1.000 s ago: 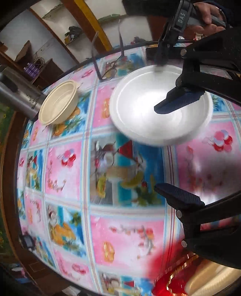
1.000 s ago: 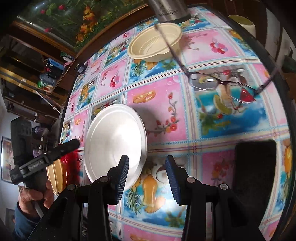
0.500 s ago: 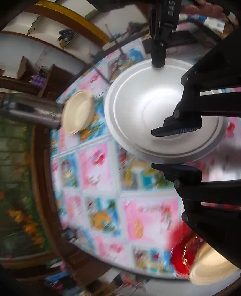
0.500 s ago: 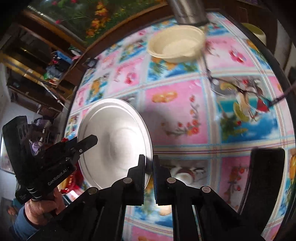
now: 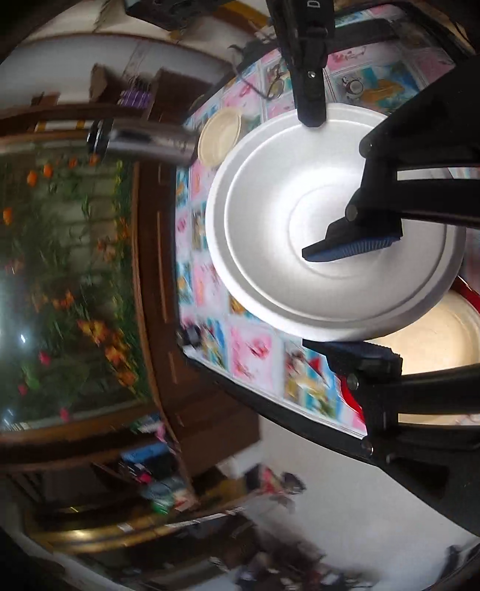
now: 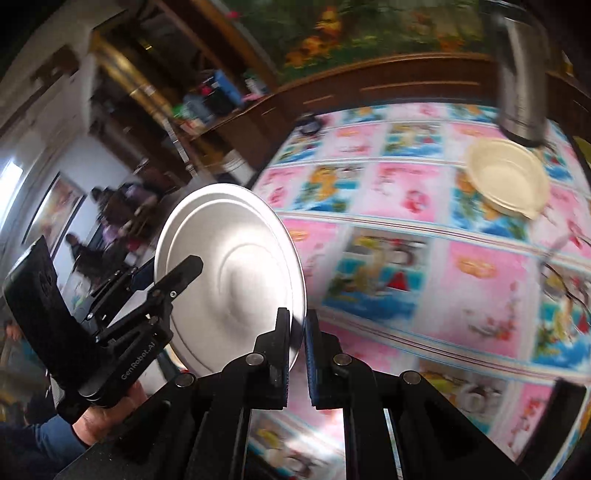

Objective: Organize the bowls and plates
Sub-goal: 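Lift the white foam dish and lay it onto the stack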

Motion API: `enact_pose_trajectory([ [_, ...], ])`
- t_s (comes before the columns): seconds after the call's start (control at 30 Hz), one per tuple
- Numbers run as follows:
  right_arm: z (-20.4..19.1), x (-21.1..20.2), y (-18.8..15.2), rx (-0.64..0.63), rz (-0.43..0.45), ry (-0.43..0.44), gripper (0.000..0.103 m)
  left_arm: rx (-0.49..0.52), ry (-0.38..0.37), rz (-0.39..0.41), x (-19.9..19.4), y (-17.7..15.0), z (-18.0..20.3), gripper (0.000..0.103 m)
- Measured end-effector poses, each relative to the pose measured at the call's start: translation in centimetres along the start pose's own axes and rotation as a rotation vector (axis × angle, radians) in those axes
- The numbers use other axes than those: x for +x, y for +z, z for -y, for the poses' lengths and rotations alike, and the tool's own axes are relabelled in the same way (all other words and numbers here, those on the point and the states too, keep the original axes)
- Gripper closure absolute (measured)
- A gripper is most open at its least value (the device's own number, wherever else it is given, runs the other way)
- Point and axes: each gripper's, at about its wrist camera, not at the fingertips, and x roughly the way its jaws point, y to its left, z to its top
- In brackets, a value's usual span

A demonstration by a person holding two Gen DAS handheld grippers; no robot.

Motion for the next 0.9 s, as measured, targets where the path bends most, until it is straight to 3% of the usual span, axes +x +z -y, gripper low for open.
enact_pose_trajectory([
  [0.2,-4.4,4.4,0.9,-0.039,-0.138,0.101,0.094,-0.158,-0.032,-0.163,-0.2,-2.1,-7.1,0.064],
  [0.37,-7.2,9.6,0.3,-0.042,-0.286,0.141,0.094,-0.220,0.025,-0.234,0.4,-4.1,-10.5,0.064],
  [0.5,-8.0,12.9,-0.3,-0.022,-0.352,0.150,0.093,-0.247,0.050,-0.277,1.7,-5.2,-12.3,0.064],
  [0.7,-7.8,15.8,-0.5,0.019,-0.402,0.143,0.093,-0.254,0.047,-0.333,4.0,-6.7,-13.3,0.064],
  [0.9,-7.4,16.4,-0.2,0.022,-0.388,0.113,0.091,-0.237,0.034,-0.343,4.7,-6.6,-13.3,0.062],
])
